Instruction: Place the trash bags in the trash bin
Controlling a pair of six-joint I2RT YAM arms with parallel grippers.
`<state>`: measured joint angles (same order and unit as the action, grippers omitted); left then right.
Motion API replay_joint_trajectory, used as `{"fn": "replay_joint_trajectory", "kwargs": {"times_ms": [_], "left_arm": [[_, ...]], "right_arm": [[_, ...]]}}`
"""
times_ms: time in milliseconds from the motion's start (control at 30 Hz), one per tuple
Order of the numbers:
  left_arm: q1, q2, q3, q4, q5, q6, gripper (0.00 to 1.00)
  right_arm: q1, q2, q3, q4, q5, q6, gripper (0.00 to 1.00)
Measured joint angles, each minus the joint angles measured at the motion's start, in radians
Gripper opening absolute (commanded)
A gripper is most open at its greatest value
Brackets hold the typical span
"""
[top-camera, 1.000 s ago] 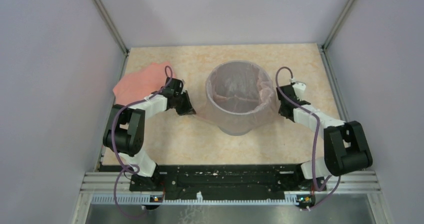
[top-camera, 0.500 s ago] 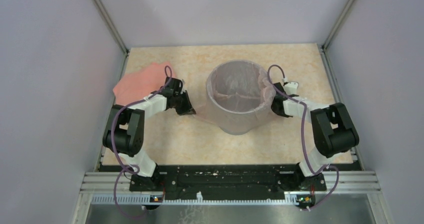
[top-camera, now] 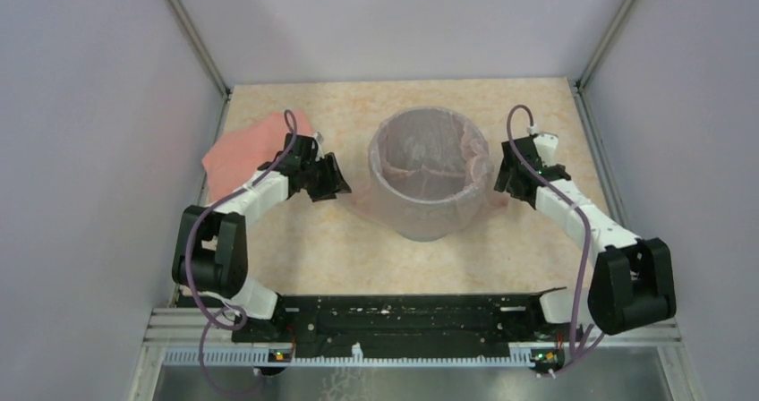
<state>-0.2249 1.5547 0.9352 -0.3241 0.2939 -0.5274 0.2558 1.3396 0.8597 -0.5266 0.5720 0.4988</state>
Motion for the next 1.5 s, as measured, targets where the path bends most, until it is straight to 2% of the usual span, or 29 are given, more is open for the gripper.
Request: {"fn": "replay_joint_trajectory", "kwargs": {"times_ms": [200,400,600,767,933,1067,1333,1500], "left_arm": [[0.0,-0.064,0.0,-0.006,0.011,0.002,0.55],[-0.027,-0.1,0.004,0.007,0.038,-0.008,0.49],[-0.104,-0.095,0.02,0.046,0.05,-0.039,0.42],[-0.181,-0.069,0.02,0.092,0.038,-0.071,0.38],[-0.264,-0.058,0.011,0.13,0.004,-0.112,0.37],[-0.324,-0.058,-0.014,0.166,-0.027,-0.154,0.35],[-0.454,-0.058,-0.061,0.224,-0.093,-0.228,0.36],[-0.471,-0.058,-0.08,0.236,-0.109,-0.246,0.37]], "right_arm": [[-0.023,-0.09,0.103,-0.116,-0.055,-0.033,0.95],[0.017,-0.157,0.365,-0.242,-0.116,-0.073,0.97],[0.193,-0.145,0.651,-0.331,-0.136,-0.08,0.97],[0.372,-0.061,0.795,-0.386,-0.131,-0.079,0.97],[0.489,0.037,0.837,-0.429,-0.129,-0.079,0.97],[0.538,0.085,0.835,-0.45,-0.155,-0.079,0.97],[0.538,0.089,0.782,-0.47,-0.182,-0.08,0.99],[0.473,0.081,0.681,-0.463,-0.258,-0.089,0.97]]}}
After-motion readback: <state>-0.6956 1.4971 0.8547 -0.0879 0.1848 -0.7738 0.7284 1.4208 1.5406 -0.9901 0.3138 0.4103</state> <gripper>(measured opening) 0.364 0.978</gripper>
